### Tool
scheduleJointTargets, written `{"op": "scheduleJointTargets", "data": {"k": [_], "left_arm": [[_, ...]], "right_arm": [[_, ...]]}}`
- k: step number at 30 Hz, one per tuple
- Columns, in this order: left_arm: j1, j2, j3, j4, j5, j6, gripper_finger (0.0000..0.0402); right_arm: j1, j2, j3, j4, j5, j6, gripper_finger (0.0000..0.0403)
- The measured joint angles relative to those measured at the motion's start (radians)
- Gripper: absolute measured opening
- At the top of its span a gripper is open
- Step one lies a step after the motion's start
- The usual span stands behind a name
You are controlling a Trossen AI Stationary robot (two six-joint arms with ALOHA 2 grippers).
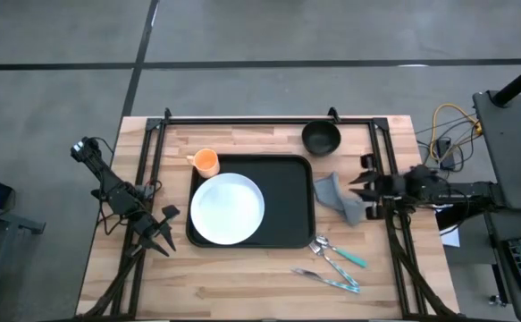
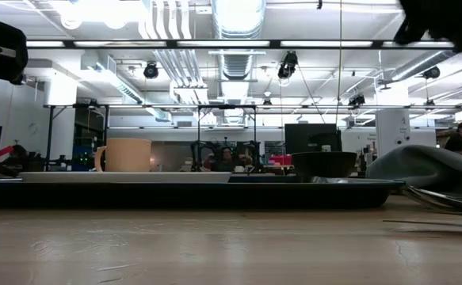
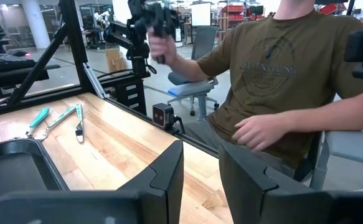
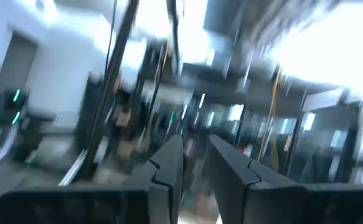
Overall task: Set up tray
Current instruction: Put the bowl on top of the plate in the serving tray
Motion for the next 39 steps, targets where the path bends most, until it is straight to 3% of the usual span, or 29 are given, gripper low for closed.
{"op": "scheduleJointTargets", "data": {"k": [8, 13, 17, 19, 25, 30, 32, 34, 36, 37, 38, 39], "left_arm": [[0.0, 0.0, 0.0, 0.0, 0.0, 0.0, 0.0084], [0.0, 0.0, 0.0, 0.0, 0.0, 0.0, 0.0084], [0.0, 0.0, 0.0, 0.0, 0.001, 0.0, 0.0084], [0.0, 0.0, 0.0, 0.0, 0.001, 0.0, 0.0084], [0.0, 0.0, 0.0, 0.0, 0.001, 0.0, 0.0084], [0.0, 0.0, 0.0, 0.0, 0.001, 0.0, 0.0084], [0.0, 0.0, 0.0, 0.0, 0.001, 0.0, 0.0084], [0.0, 0.0, 0.0, 0.0, 0.001, 0.0, 0.0084], [0.0, 0.0, 0.0, 0.0, 0.001, 0.0, 0.0084], [0.0, 0.0, 0.0, 0.0, 0.001, 0.0, 0.0084], [0.0, 0.0, 0.0, 0.0, 0.001, 0.0, 0.0084], [0.0, 0.0, 0.0, 0.0, 0.001, 0.0, 0.0084]], "right_arm": [[0.0, 0.003, 0.0, 0.527, -0.001, -0.305, 0.0063], [0.0, 0.002, 0.0, 0.646, -0.001, -0.329, 0.0063], [0.0, 0.005, 0.0, 0.645, 0.02, -0.395, 0.0063], [0.0, 0.014, 0.0, 0.63, 0.104, -0.456, 0.0063], [-0.001, 0.07, 0.025, 0.625, 0.484, -0.6, 0.0063], [-0.001, 0.153, 0.106, 0.599, 0.529, -0.58, 0.0063], [-0.013, 0.207, 0.194, 0.495, 0.648, -0.552, 0.0063], [-0.051, 0.28, 0.335, 0.299, 0.904, -0.518, 0.0063], [-0.12, 0.363, 0.503, -0.033, 1.158, -0.419, 0.0063], [-0.164, 0.398, 0.585, -0.27, 1.222, -0.3, 0.0063], [-0.211, 0.433, 0.672, -0.561, 1.208, -0.116, 0.0063], [-0.269, 0.466, 0.757, -0.834, 1.079, 0.082, 0.0063]]}}
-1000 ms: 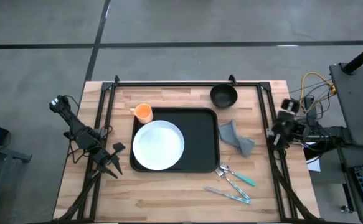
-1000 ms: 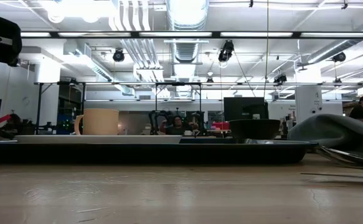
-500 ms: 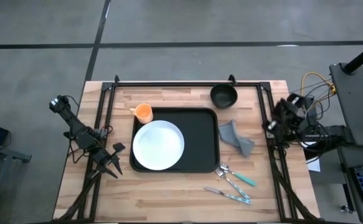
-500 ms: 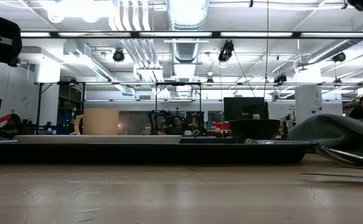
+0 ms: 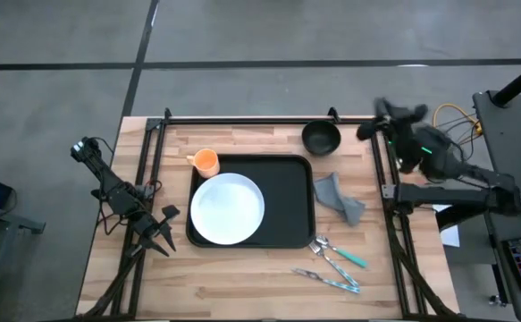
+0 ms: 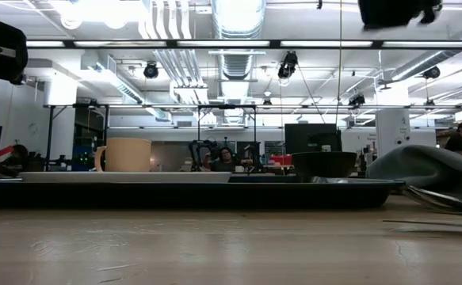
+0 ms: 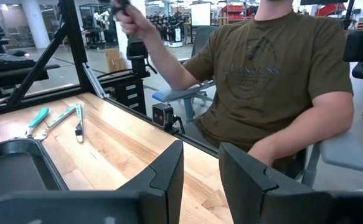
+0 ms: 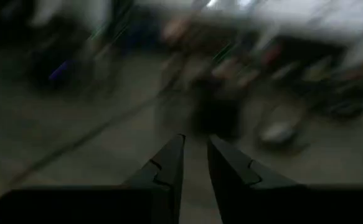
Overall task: Set up tray
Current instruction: Put the bowl on top of the plate in the serving tray
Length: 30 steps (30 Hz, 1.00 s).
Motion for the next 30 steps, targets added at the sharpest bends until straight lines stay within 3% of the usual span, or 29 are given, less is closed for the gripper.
{"op": "scheduleJointTargets", "data": {"k": [2, 4, 6, 9, 11, 13, 18, 21, 25, 30], "left_arm": [[0.0, 0.0, 0.0, 0.0, 0.0, 0.0, 0.0084], [0.0, 0.0, 0.0, 0.0, 0.0, 0.0, 0.0084], [0.0, 0.0, 0.0, 0.0, 0.0, 0.0, 0.0084], [0.0, 0.002, 0.0, 0.0, 0.001, 0.0, 0.0084], [0.0, 0.006, 0.0, 0.0, 0.0, 0.0, 0.0084], [0.0, 0.007, 0.0, 0.0, 0.001, 0.0, 0.0084], [0.0, 0.007, 0.0, 0.0, 0.0, 0.0, 0.0084], [0.0, 0.005, 0.0, 0.0, 0.0, 0.0, 0.0084], [0.0, 0.005, 0.0, 0.0, 0.0, 0.0, 0.0084], [0.0, 0.005, 0.0, 0.0, 0.0, 0.0, 0.0084]], "right_arm": [[-0.169, 0.099, 0.147, -0.331, -0.493, 0.198, 0.0063], [-0.337, 0.178, 0.223, -0.467, -1.039, 0.168, 0.0063], [-0.461, 0.251, 0.252, -0.485, -1.494, 0.111, 0.0063], [-0.596, 0.351, 0.294, -0.491, -1.938, -0.023, 0.0063], [-0.671, 0.404, 0.331, -0.574, -2.063, -0.158, 0.0063], [-0.709, 0.452, 0.364, -0.693, -2.04, -0.256, 0.0063], [-0.726, 0.544, 0.408, -0.875, -1.606, -0.44, 0.0063], [-0.715, 0.581, 0.392, -0.823, -1.459, -0.38, 0.0063], [-0.695, 0.631, 0.39, -0.809, -1.351, -0.37, 0.0063], [-0.692, 0.682, 0.39, -0.785, -1.339, -0.373, 0.0063]]}}
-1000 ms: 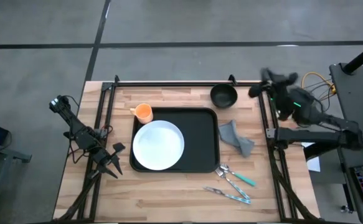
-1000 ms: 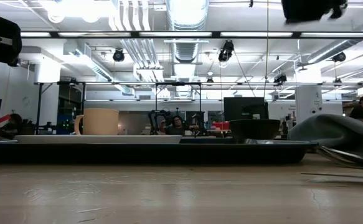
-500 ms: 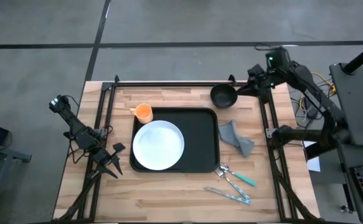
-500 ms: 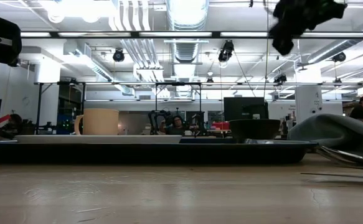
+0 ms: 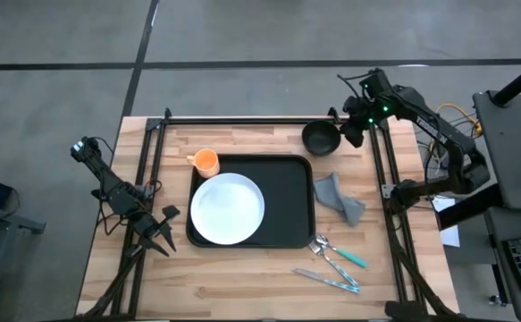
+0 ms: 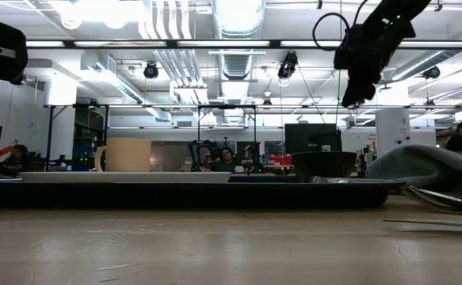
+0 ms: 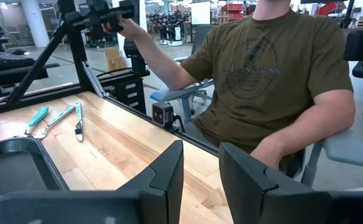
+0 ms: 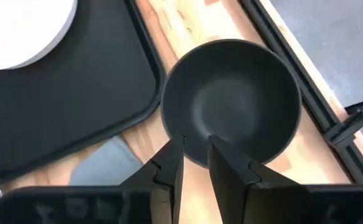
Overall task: Set up tray
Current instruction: Put the bowl on top of the plate in the serving tray
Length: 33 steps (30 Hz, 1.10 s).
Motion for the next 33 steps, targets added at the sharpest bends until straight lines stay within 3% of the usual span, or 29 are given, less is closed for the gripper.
{"op": "scheduleJointTargets", "data": {"k": [6, 13, 22, 33], "left_arm": [[0.0, 0.0, 0.0, 0.0, 0.0, 0.0, 0.0084], [0.0, 0.0, 0.0, 0.0, 0.0, 0.0, 0.0084], [0.0, 0.0, 0.0, 0.0, 0.0, 0.0, 0.0084], [0.0, 0.0, 0.0, 0.0, 0.0, 0.0, 0.0084]], "right_arm": [[0.017, 0.054, 0.005, -0.004, 0.013, -0.008, 0.0063], [0.128, 0.079, 0.02, 0.016, 0.336, 0.038, 0.0063], [0.221, 0.1, 0.009, 0.063, 0.326, 0.135, 0.0063], [0.231, 0.101, 0.008, 0.156, 0.33, 0.105, 0.0063]]}}
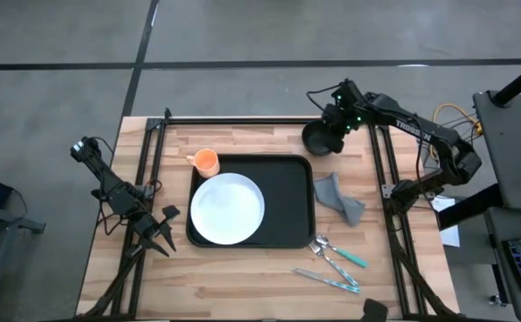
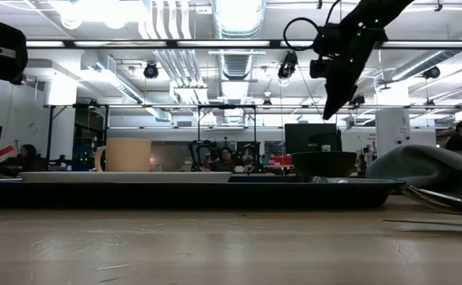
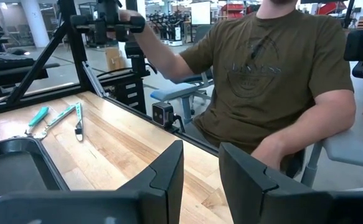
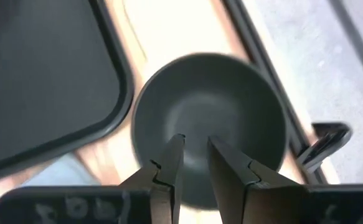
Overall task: Set up tray
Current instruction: Put the bowl on top of the plate in the serving tray
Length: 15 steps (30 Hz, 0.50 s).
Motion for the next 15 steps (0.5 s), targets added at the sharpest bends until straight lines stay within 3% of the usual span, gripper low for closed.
{"op": "scheduleJointTargets", "data": {"k": [15], "left_arm": [[0.0, 0.0, 0.0, 0.0, 0.0, 0.0, 0.0084]], "right_arm": [[0.018, 0.0, -0.046, 0.032, 0.001, -0.042, 0.0065]]}}
